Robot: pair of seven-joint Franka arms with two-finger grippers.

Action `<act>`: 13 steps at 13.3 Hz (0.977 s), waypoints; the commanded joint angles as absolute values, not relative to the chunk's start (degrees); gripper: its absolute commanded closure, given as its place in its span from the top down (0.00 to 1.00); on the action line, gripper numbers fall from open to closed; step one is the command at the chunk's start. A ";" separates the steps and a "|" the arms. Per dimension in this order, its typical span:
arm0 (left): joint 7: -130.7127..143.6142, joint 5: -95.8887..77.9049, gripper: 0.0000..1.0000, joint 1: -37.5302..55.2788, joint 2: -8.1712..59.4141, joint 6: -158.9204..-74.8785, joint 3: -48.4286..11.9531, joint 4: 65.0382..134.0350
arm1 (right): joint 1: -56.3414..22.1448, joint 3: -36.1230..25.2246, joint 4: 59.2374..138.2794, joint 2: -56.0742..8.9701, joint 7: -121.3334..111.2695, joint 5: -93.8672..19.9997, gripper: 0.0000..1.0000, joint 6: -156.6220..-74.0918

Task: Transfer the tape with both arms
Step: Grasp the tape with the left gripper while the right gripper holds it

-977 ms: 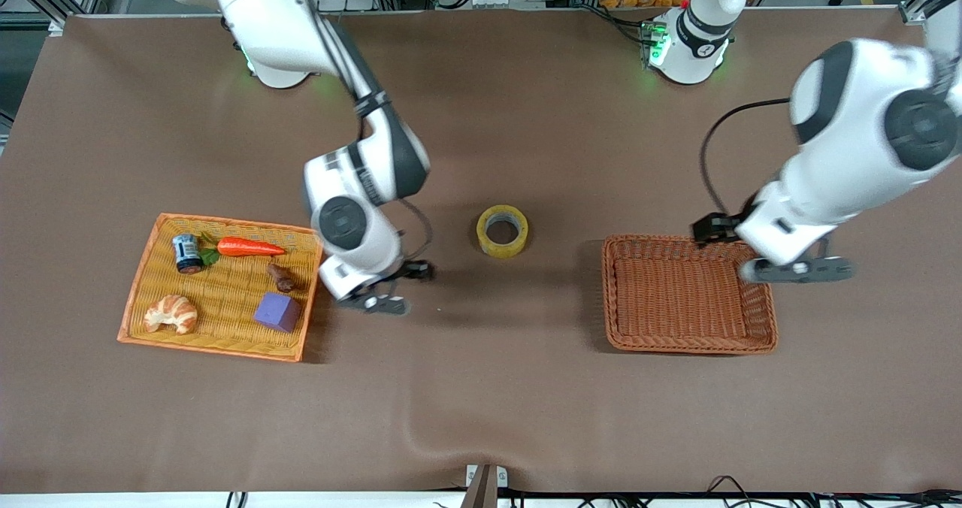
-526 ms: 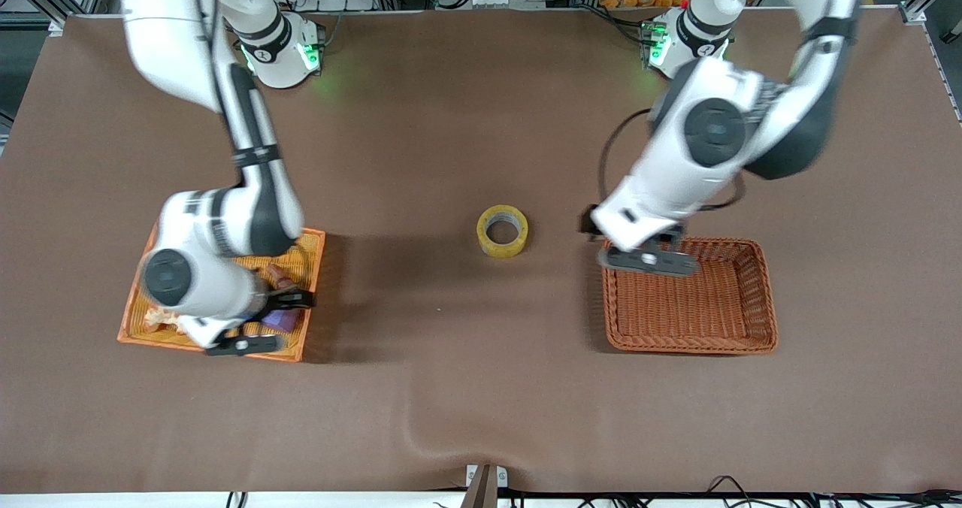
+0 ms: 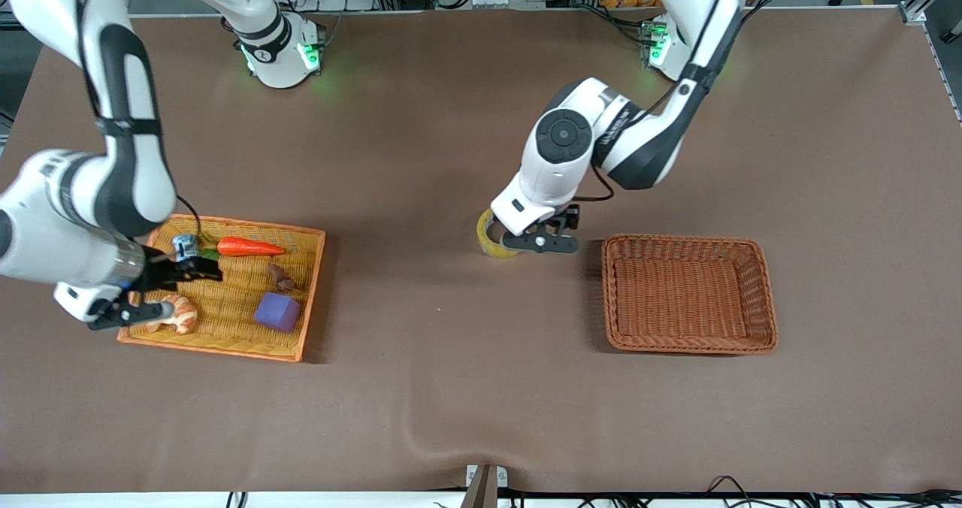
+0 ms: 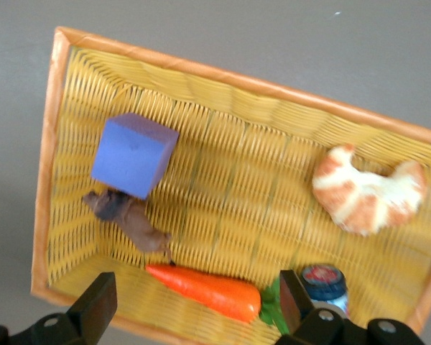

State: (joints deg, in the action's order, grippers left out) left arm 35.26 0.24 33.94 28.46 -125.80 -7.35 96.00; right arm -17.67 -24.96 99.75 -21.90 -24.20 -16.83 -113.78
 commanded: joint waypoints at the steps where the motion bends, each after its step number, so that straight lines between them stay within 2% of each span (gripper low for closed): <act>1: 36.91 1.32 1.00 34.80 27.15 -133.66 -6.86 104.22 | -18.10 -24.35 104.50 -12.68 -24.09 -10.66 1.00 -112.60; 5: 37.09 1.32 1.00 35.77 30.58 -140.26 -6.86 107.49 | -21.61 -24.17 103.89 -8.01 -15.22 -6.60 1.00 -108.29; 10: 37.27 1.32 1.00 36.04 33.13 -142.38 -6.86 107.05 | -22.59 -23.73 102.31 -5.36 -12.66 -3.16 1.00 -108.19; 11: 37.18 1.41 0.83 36.04 33.66 -142.99 -6.86 106.96 | -21.89 -23.47 102.30 -5.36 -12.48 -3.25 1.00 -108.19; 12: 37.18 1.41 0.60 36.04 34.27 -143.61 -6.86 106.96 | -19.10 -21.03 102.22 -4.84 -11.87 -3.25 1.00 -108.28; 13: 37.09 1.41 0.32 36.04 34.89 -144.14 -6.86 106.88 | -12.02 -14.57 102.30 -4.05 -10.73 -3.25 1.00 -108.28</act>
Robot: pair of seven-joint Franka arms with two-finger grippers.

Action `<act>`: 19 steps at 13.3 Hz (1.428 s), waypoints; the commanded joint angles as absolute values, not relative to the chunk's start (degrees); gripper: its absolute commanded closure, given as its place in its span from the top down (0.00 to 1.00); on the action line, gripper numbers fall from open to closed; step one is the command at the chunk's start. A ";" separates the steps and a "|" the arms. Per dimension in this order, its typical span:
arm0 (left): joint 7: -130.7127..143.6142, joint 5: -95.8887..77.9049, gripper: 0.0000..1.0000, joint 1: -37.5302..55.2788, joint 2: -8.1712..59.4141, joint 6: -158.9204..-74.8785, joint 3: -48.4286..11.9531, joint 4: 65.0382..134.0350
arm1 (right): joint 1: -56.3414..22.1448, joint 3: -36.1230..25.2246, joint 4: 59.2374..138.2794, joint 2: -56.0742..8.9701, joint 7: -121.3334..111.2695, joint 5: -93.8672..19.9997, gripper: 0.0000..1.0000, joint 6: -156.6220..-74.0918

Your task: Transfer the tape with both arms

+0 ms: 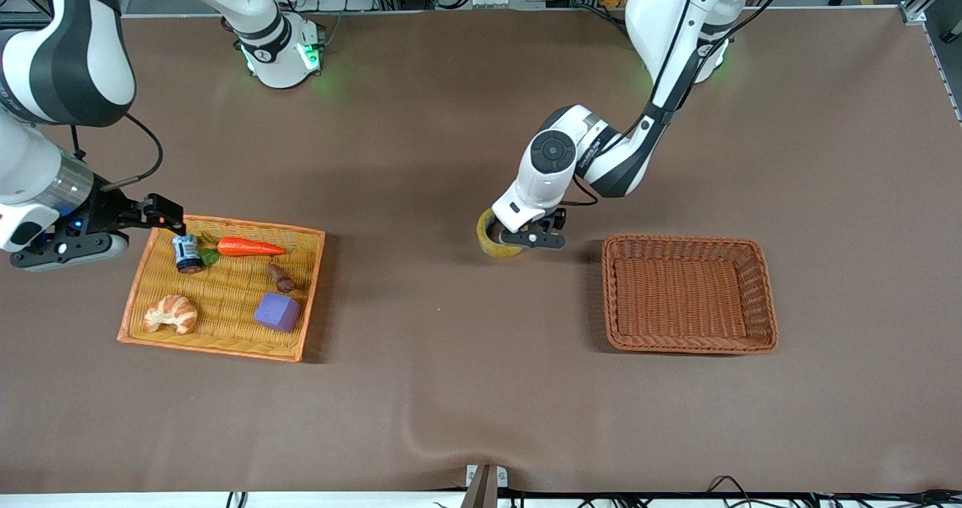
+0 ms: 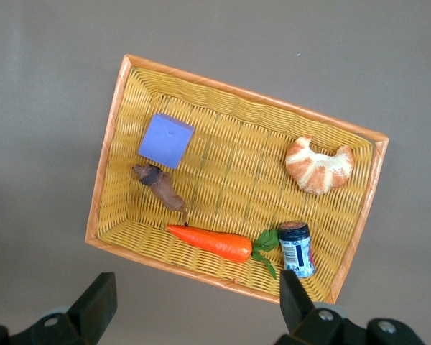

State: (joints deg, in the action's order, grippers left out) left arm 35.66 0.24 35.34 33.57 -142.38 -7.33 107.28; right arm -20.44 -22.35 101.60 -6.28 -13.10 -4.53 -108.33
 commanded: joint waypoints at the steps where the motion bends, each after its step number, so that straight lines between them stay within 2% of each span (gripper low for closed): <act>1: 37.18 1.41 0.00 36.04 34.98 -144.23 -6.86 106.88 | -2.64 -6.24 102.48 -2.82 -10.46 -3.25 1.00 -108.19; 2: 37.18 1.41 0.00 36.04 34.98 -144.23 -6.86 106.88 | 2.76 -1.80 102.57 -1.86 -10.46 -3.25 1.00 -108.02; 5: 36.56 1.93 0.00 34.90 32.80 -143.71 -6.77 107.05 | 4.39 -1.93 102.66 1.22 -9.85 -2.99 1.00 -104.43; 7: 36.56 2.46 0.00 32.88 26.49 -141.61 -6.59 107.84 | 4.22 -2.73 102.66 1.41 -7.65 -2.81 1.00 -102.92; 9: 32.46 2.46 0.00 27.27 19.28 -135.03 -6.85 107.05 | 3.61 -2.38 102.57 1.76 -3.36 -0.98 1.00 -101.87; 11: 20.90 2.46 0.00 18.85 15.13 -131.59 -6.86 107.14 | 3.69 -0.80 102.30 3.76 -3.08 2.00 1.00 -99.77; 14: 4.79 2.46 0.00 7.50 16.25 -131.31 -6.86 107.66 | 2.56 -1.05 101.00 2.56 -2.99 3.16 1.00 -99.58; 16: -0.16 2.55 0.00 2.05 21.25 -131.74 -6.86 107.67 | 2.55 -1.58 100.46 2.11 -2.81 3.08 1.00 -98.97; 19: -2.11 2.55 0.00 -1.14 27.84 -133.49 -6.77 106.96 | 2.99 -2.80 100.55 2.20 -2.64 2.29 1.00 -98.44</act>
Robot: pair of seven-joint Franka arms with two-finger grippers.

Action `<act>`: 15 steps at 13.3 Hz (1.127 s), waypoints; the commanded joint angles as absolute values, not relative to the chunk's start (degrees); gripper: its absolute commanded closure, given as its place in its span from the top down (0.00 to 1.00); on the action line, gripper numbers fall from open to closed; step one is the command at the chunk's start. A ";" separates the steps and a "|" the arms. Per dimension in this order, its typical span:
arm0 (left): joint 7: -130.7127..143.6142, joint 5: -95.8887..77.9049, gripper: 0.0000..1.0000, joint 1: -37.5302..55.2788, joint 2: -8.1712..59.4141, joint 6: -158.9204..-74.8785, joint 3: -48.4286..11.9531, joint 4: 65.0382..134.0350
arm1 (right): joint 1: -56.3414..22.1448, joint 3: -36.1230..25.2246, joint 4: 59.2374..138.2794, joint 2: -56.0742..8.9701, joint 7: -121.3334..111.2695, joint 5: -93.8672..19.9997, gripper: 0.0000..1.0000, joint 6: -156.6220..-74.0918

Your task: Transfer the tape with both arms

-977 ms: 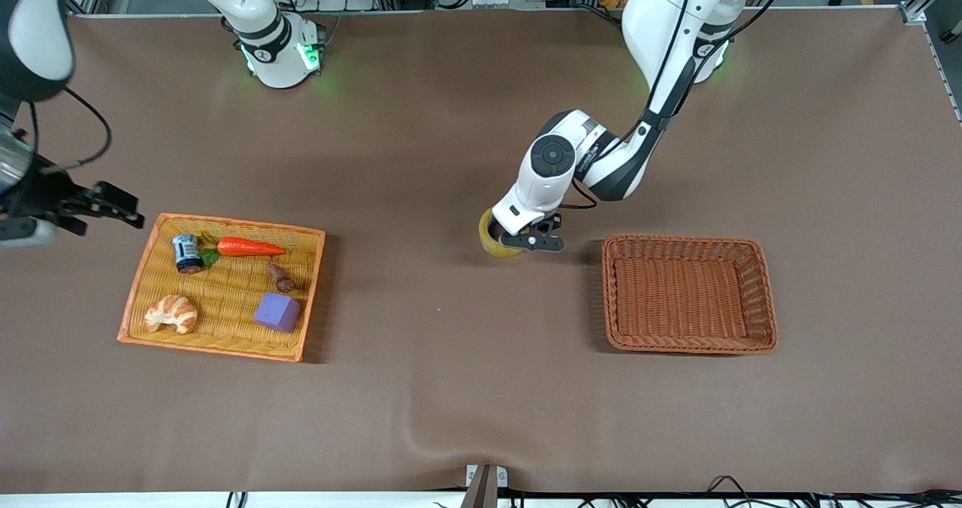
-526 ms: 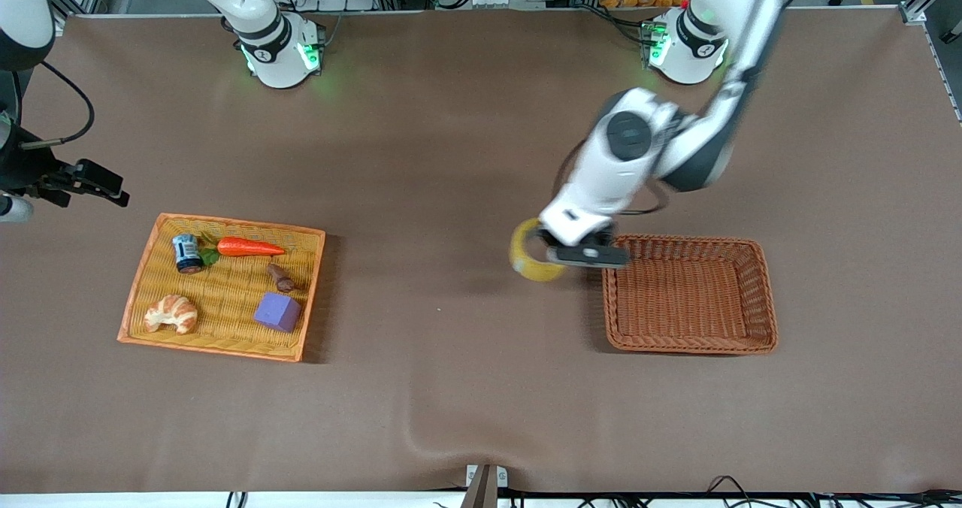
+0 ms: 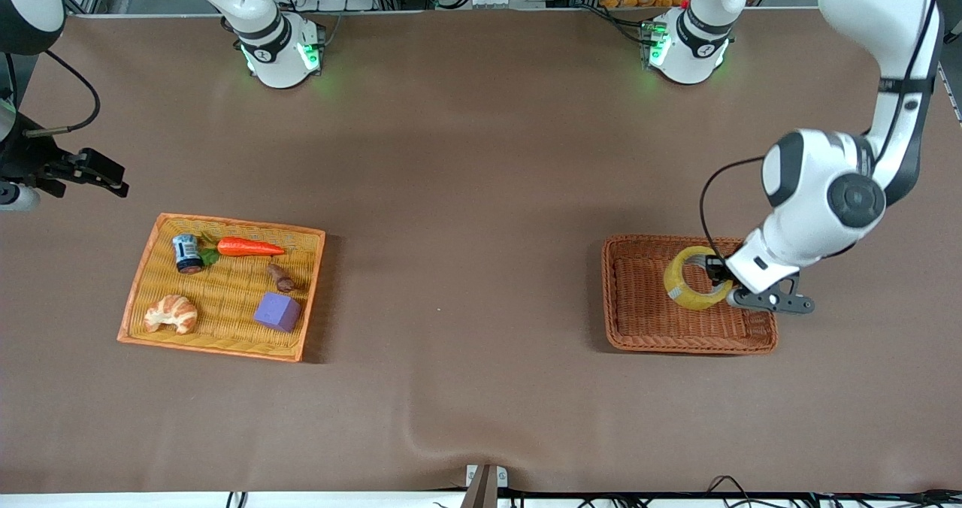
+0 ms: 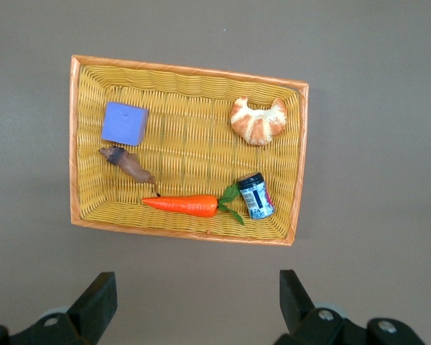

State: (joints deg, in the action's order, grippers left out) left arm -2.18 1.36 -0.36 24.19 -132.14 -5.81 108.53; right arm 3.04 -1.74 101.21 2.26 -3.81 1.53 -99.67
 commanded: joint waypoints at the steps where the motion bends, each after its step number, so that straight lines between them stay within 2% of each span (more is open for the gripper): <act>1: -2.11 2.55 0.12 -1.23 28.47 -133.94 -6.77 106.96 | 2.55 -4.12 100.46 2.20 -2.72 1.68 1.00 -98.61; 2: -2.11 2.55 0.40 -1.23 28.74 -133.95 -6.68 106.96 | 2.72 -4.74 100.46 2.11 -2.99 0.63 1.00 -98.87; 3: -2.28 2.55 0.99 -1.40 28.83 -133.95 -6.68 106.27 | 2.64 -4.92 100.37 2.11 -2.99 -0.43 1.00 -98.96; 5: -2.90 2.46 1.00 -1.93 27.43 -133.16 -6.59 103.90 | 2.64 -4.75 98.63 1.76 -2.73 -1.23 1.00 -99.40; 6: -2.99 2.46 1.00 -3.33 26.20 -129.67 -6.59 101.02 | 2.55 -4.40 97.57 1.76 -2.64 -1.23 1.00 -98.62; 9: -2.99 1.85 1.00 -4.57 22.08 -110.81 -7.03 88.29 | 2.38 -4.39 96.42 1.76 1.21 -1.06 1.00 -92.91; 11: -2.55 1.85 1.00 -4.39 18.39 -100.07 -7.12 81.24 | 1.50 -4.57 96.42 1.84 1.41 -0.97 1.00 -92.90; 15: -2.03 1.58 1.00 -4.92 6.61 -89.69 -6.86 81.47 | 1.32 -4.48 95.36 2.02 0.62 -1.05 1.00 -93.60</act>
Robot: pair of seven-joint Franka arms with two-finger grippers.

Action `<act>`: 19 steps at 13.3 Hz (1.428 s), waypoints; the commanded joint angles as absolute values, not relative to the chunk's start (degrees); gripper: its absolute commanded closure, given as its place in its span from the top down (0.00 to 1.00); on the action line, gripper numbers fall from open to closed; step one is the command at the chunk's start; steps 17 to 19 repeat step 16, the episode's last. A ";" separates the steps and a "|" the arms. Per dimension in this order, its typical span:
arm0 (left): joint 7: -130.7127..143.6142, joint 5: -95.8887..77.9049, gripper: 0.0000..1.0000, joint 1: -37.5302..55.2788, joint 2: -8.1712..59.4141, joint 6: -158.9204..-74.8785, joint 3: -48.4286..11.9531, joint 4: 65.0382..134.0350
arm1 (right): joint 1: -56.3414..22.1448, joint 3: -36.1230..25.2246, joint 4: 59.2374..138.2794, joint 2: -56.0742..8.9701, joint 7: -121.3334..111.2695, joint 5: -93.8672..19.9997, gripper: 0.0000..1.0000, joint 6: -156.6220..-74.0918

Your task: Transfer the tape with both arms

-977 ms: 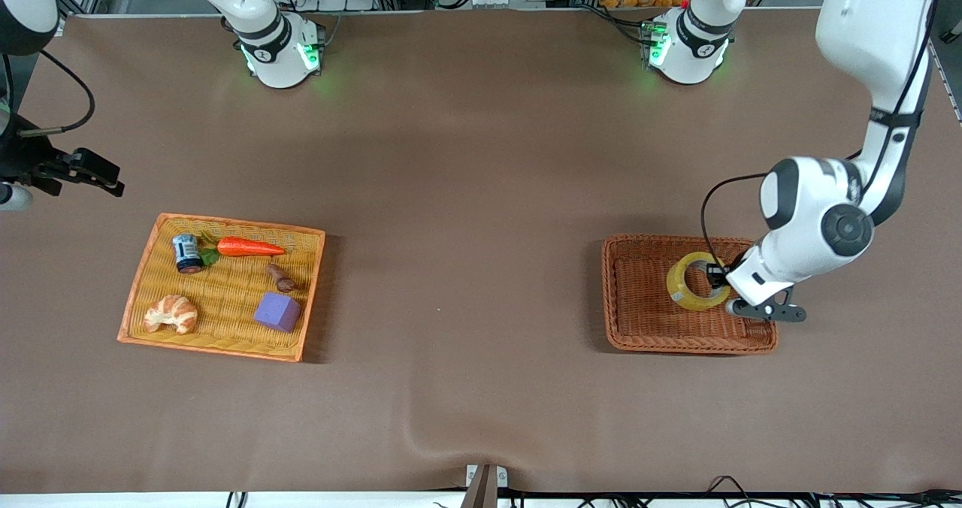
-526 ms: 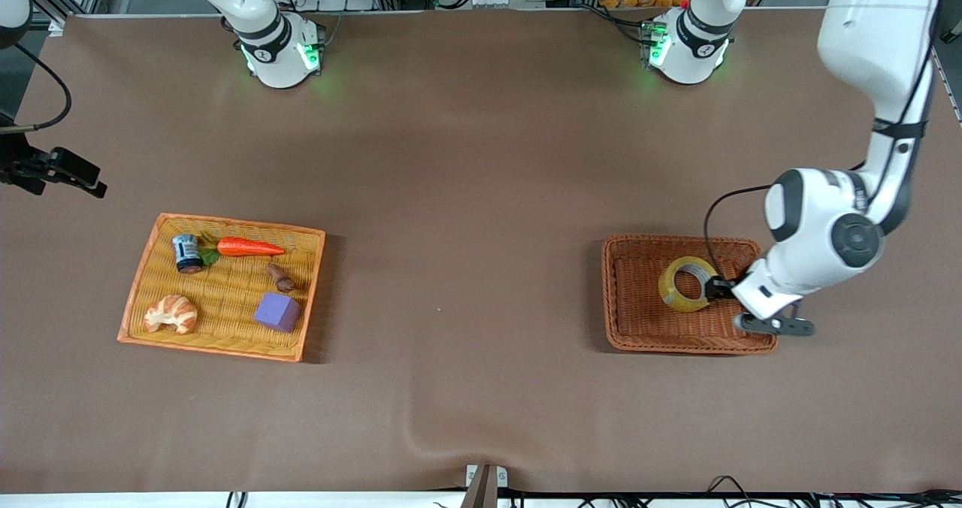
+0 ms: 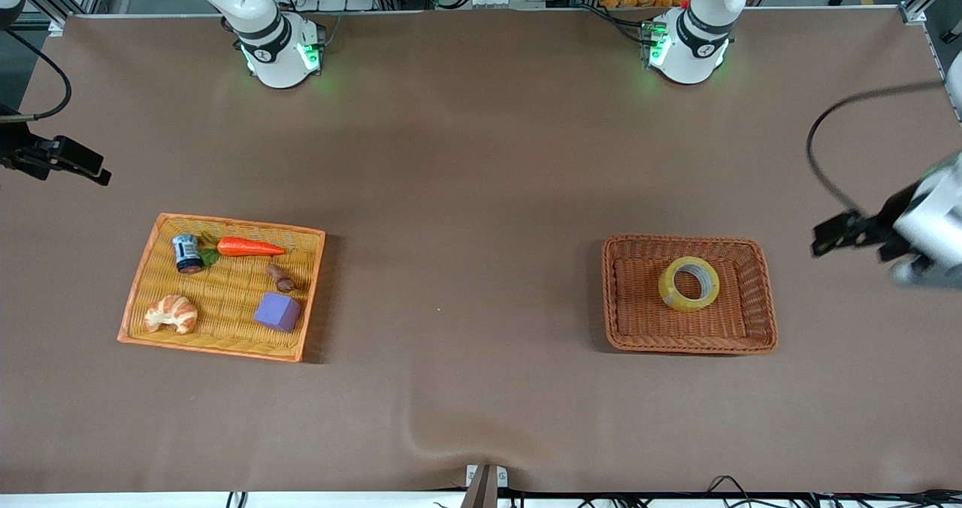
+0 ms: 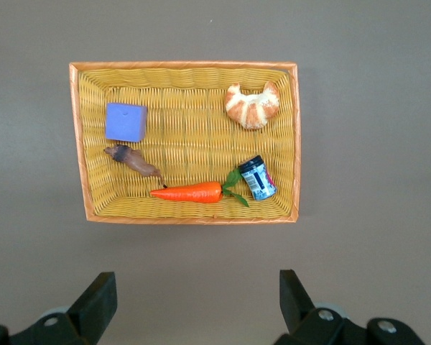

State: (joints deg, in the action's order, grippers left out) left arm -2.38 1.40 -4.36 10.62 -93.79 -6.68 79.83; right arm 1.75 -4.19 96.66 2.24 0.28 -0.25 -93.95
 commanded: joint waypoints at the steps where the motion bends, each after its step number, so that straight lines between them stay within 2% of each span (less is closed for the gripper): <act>1: -0.63 1.58 1.00 -4.92 4.85 -87.39 -6.86 81.56 | 1.14 -4.48 95.01 1.93 0.62 -1.05 1.00 -94.30; 4: 2.89 1.58 1.00 -4.92 1.77 -82.72 -6.86 81.82 | 0.70 -4.22 94.92 2.37 1.05 -1.23 1.00 -93.52; 6: 3.43 1.50 1.00 -4.92 -0.08 -83.05 -6.86 84.36 | 0.09 -3.43 93.26 2.55 1.76 -1.14 1.00 -86.88; 7: 3.43 1.49 1.00 -5.10 -0.70 -84.54 -6.86 85.59 | 0.00 -3.43 92.03 2.11 1.76 -1.14 1.00 -86.14; 10: 3.52 0.35 1.00 -5.10 -2.63 -87.80 -6.77 89.20 | -0.26 -3.43 91.32 1.85 1.76 -1.23 1.00 -87.44; 19: 2.73 0.26 1.00 -5.01 -0.79 -87.54 -6.77 87.10 | -0.26 -3.43 91.32 1.58 1.76 -1.14 1.00 -88.41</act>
